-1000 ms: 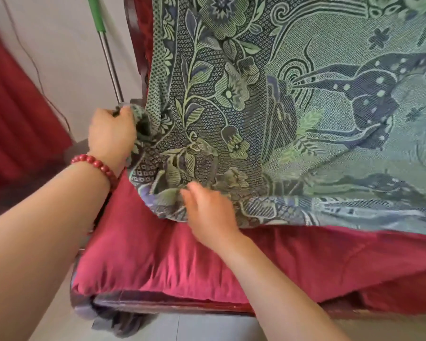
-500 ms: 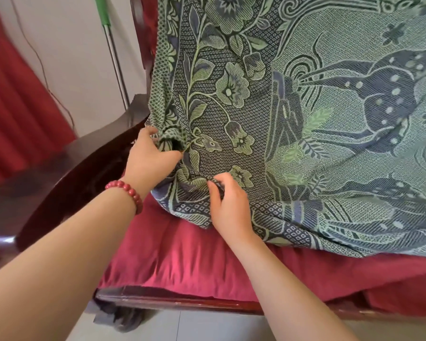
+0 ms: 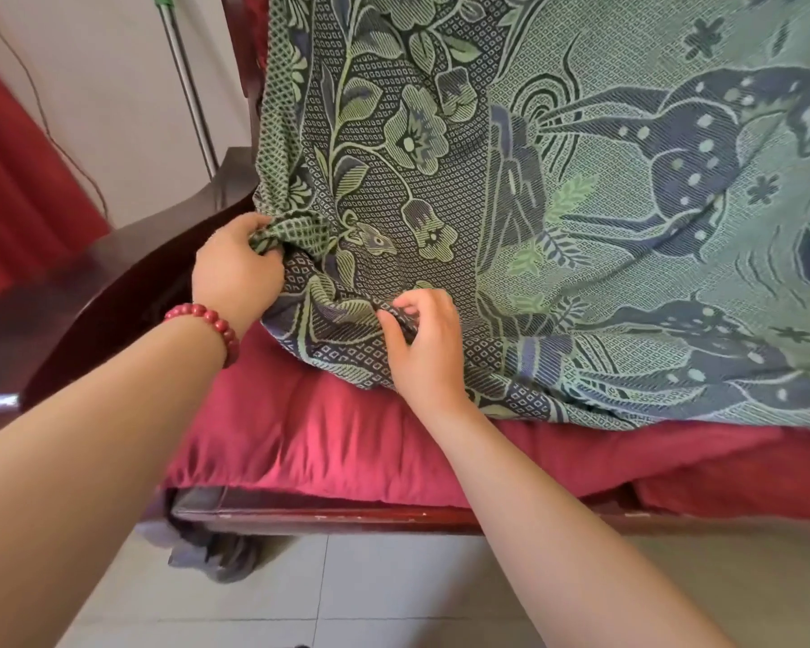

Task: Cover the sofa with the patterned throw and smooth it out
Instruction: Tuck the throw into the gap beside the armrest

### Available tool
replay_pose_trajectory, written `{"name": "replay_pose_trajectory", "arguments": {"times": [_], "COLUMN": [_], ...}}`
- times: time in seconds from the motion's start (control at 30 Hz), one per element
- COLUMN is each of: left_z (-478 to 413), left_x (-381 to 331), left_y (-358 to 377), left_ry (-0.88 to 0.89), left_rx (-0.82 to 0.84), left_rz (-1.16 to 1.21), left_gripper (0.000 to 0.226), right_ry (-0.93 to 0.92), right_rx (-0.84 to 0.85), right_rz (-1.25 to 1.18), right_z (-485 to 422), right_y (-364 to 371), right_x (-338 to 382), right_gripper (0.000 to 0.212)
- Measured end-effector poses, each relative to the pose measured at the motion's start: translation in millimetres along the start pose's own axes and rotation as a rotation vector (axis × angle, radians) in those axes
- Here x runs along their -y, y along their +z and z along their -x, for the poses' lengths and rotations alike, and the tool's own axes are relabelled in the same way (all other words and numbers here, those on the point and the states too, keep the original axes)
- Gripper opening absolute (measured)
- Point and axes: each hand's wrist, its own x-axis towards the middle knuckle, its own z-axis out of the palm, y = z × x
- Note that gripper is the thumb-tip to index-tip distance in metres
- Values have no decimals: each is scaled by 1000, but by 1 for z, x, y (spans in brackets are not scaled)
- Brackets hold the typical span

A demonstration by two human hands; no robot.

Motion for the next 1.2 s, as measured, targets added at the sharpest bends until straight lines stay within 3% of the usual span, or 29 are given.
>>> {"name": "replay_pose_trajectory", "arguments": {"times": [0.1, 0.37, 0.57, 0.63, 0.73, 0.83, 0.93, 1.1, 1.2], "left_z": [-2, -7, -11, -11, -6, -3, 2, 10, 14], "left_x": [-9, -44, -48, -53, -56, -56, -52, -43, -39], "left_y": [-1, 8, 2, -1, -8, -17, -29, -54, -74], "left_ry": [1, 16, -84, -47, 17, 33, 34, 63, 98], "left_rx": [15, 113, 267, 319, 363, 324, 245, 180, 127], "left_rz": [10, 106, 231, 213, 176, 168, 160, 120, 38], "left_gripper": [35, 34, 54, 53, 48, 44, 47, 52, 52], "right_ry": [12, 90, 147, 172, 192, 231, 216, 123, 43], "right_rx": [-46, 79, 205, 181, 12, -178, -252, -141, 12], "right_rz": [99, 213, 304, 327, 328, 240, 167, 175, 219], "right_z": [6, 33, 45, 46, 48, 51, 61, 76, 90], "right_y": [-12, -19, -6, -3, -5, -12, -22, -27, -18], "right_x": [2, 10, 9, 9, 8, 17, 31, 71, 111], "right_gripper": [15, 22, 42, 38, 14, 10, 13, 34, 33]}}
